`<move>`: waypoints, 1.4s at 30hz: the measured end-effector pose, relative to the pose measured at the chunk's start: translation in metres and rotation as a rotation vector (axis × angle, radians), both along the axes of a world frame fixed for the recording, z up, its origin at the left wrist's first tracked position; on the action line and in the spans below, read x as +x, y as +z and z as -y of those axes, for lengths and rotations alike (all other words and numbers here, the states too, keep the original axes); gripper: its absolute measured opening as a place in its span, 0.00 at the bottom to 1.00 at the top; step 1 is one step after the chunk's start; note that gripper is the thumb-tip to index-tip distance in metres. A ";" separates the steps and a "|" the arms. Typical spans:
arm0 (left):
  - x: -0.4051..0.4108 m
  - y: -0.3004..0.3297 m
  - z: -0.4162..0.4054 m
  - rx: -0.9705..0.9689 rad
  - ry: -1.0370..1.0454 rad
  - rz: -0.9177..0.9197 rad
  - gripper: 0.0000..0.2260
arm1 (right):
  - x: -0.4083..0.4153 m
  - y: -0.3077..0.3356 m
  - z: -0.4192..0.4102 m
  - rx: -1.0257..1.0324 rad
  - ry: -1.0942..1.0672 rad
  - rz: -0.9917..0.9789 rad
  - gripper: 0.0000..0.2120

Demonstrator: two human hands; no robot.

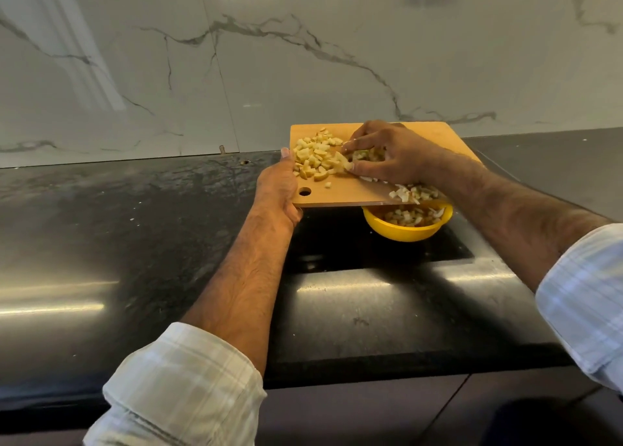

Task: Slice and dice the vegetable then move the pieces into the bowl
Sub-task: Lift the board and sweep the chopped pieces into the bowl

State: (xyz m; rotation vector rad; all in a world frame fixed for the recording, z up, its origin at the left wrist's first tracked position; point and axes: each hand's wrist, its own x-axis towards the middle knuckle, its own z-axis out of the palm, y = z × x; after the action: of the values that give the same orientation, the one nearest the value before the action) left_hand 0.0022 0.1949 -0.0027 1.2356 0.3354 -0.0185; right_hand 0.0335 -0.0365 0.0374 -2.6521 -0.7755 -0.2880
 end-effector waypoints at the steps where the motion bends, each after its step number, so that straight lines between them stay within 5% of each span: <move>1: 0.000 0.000 0.000 -0.007 0.006 0.001 0.16 | -0.003 -0.002 0.002 0.012 -0.002 -0.004 0.22; 13: 0.000 -0.001 0.004 -0.005 0.004 0.004 0.16 | -0.030 -0.016 0.021 0.093 -0.008 -0.032 0.24; 18: 0.000 -0.002 0.006 -0.001 0.002 0.020 0.17 | -0.035 -0.015 0.005 -0.010 -0.055 -0.004 0.33; 29: 0.002 -0.001 -0.001 0.021 0.053 0.010 0.15 | -0.050 -0.035 0.007 0.196 -0.105 0.182 0.18; 42: 0.003 -0.002 -0.001 0.026 0.046 0.020 0.16 | -0.086 -0.043 0.021 0.221 -0.104 0.236 0.20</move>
State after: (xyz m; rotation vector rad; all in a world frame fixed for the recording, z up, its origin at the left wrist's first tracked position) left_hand 0.0054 0.1958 -0.0047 1.2523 0.3480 0.0378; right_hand -0.0521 -0.0575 -0.0057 -2.4794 -0.6333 -0.6837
